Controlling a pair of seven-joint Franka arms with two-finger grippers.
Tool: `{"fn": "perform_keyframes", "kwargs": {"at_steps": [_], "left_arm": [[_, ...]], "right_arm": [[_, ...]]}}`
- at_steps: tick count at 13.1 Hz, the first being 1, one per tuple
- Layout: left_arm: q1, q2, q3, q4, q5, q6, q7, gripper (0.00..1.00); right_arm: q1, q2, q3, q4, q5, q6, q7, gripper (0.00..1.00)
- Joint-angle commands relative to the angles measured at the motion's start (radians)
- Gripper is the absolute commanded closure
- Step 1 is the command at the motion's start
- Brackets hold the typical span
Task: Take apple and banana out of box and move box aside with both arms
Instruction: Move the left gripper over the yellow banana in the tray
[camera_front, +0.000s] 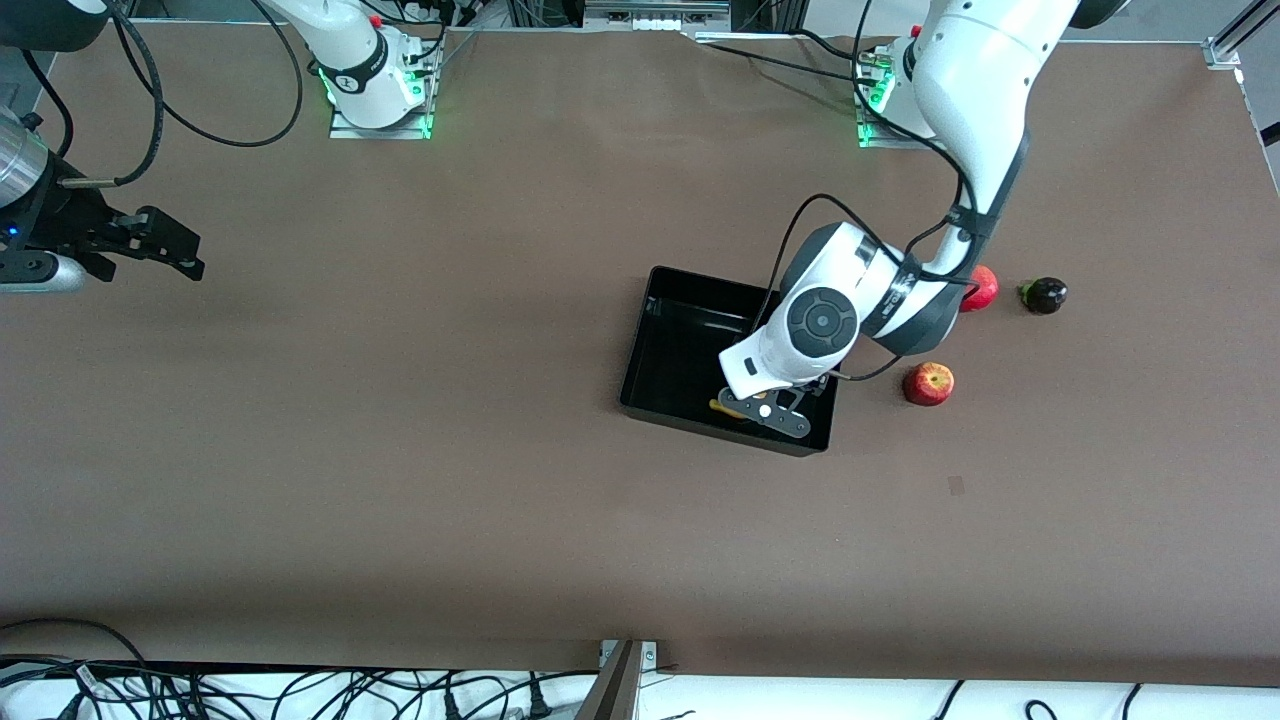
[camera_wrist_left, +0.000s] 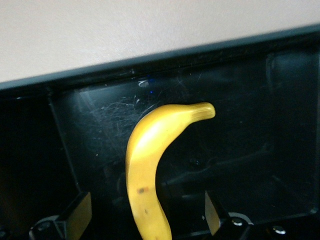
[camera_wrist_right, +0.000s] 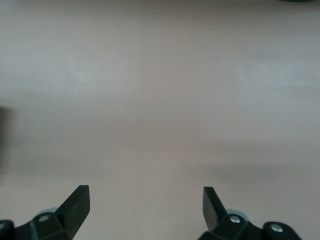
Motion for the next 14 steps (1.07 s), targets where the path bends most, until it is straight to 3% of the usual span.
{"fn": "perform_keyframes", "kwargs": {"at_steps": [1,3,5,9,10,11,12,14], "left_arm": [[-0.016,-0.009,0.012,-0.103,0.035,0.123,-0.019,0.00],[-0.021,0.020,0.013,-0.110,0.040,0.149,-0.020,0.00],[-0.025,0.034,0.009,-0.108,0.133,0.152,-0.051,0.00],[-0.044,0.068,0.008,-0.110,0.144,0.187,-0.092,0.00],[-0.042,0.071,0.008,-0.110,0.146,0.194,-0.089,0.05],[-0.042,0.071,0.007,-0.110,0.144,0.194,-0.092,0.57],[-0.039,0.071,0.007,-0.110,0.144,0.192,-0.092,0.82],[-0.030,0.065,0.005,-0.108,0.144,0.183,-0.092,1.00]], "right_arm": [[0.001,0.000,0.003,0.015,-0.008,-0.005,-0.001,0.00],[0.001,0.000,0.003,0.015,-0.008,-0.005,-0.001,0.00],[0.001,0.000,0.003,0.015,-0.006,-0.005,-0.001,0.00],[0.001,0.000,0.003,0.015,-0.006,-0.005,-0.001,0.00],[0.001,0.000,0.003,0.015,-0.006,-0.005,-0.001,0.00],[0.001,0.000,0.003,0.015,-0.006,-0.005,-0.001,0.00],[0.001,0.000,0.003,0.015,-0.008,-0.005,-0.001,0.00],[0.001,0.000,0.003,0.015,-0.008,-0.005,-0.001,0.00]]}}
